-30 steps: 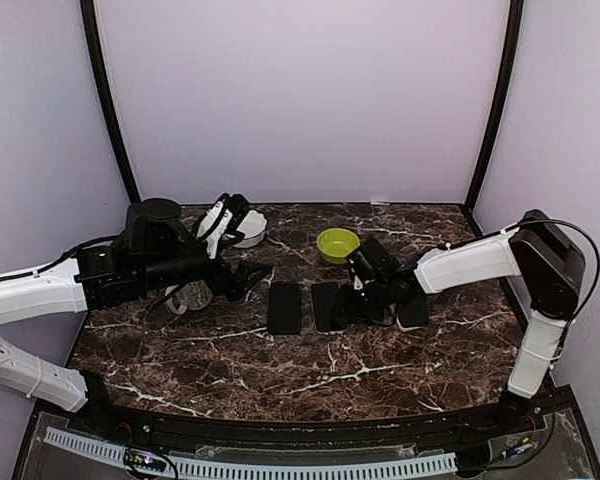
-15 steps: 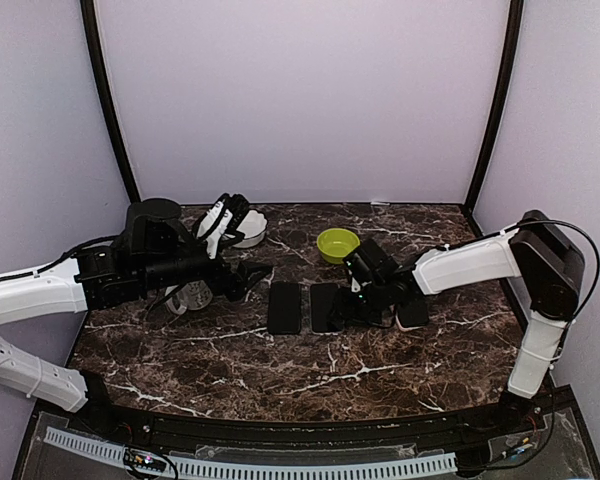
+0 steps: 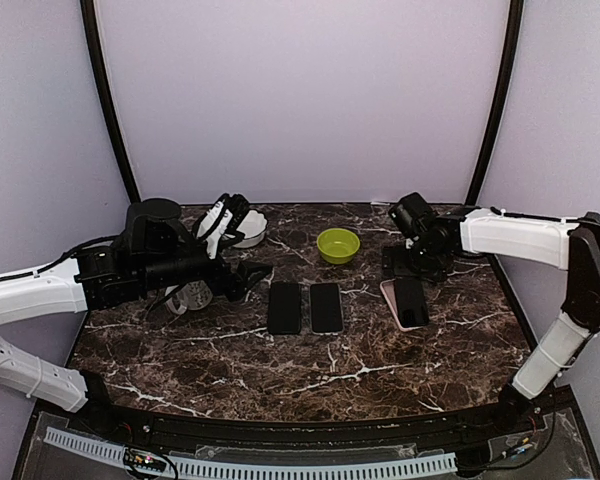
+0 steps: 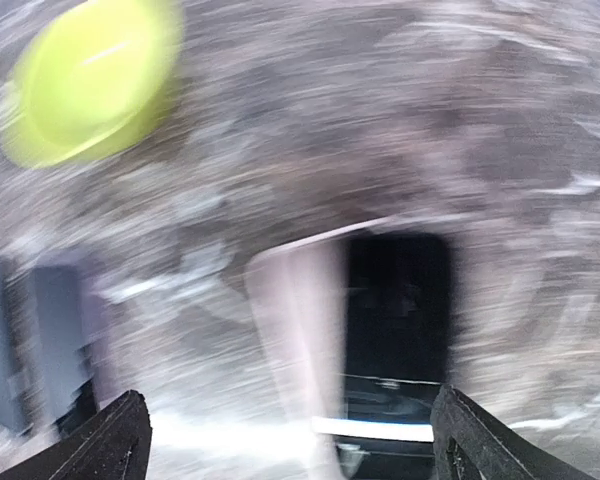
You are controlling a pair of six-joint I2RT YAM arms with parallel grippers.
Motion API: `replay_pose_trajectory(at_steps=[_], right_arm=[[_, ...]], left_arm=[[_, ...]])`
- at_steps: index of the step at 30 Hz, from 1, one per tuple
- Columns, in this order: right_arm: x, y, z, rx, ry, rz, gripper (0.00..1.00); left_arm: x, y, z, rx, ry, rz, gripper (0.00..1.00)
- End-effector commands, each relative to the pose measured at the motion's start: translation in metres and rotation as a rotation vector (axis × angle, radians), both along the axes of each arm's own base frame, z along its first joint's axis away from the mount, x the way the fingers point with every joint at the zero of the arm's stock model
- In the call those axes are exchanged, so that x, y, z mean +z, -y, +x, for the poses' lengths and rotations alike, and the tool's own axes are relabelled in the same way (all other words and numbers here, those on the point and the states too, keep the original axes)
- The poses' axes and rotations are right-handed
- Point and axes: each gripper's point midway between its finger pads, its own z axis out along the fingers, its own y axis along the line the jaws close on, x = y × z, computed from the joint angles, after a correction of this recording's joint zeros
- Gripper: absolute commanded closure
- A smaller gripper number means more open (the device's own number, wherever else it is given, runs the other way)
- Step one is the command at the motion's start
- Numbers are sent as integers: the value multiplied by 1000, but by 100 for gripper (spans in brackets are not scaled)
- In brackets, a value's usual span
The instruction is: Put the phone into the phone case
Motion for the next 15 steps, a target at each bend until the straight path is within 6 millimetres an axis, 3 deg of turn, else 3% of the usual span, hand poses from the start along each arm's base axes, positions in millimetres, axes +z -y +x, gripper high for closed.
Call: replay_pose_trajectory(at_steps=[1, 6, 15], right_arm=[[-18, 68, 3, -76, -73, -233, 2], [-30, 62, 21, -45, -102, -256, 1], [-66, 51, 27, 11, -176, -229, 5]], left_arm=[[-3, -1, -1, -8, 3, 9, 7], [-8, 1, 2, -5, -6, 22, 7], [-14, 0, 4, 1, -4, 42, 7]])
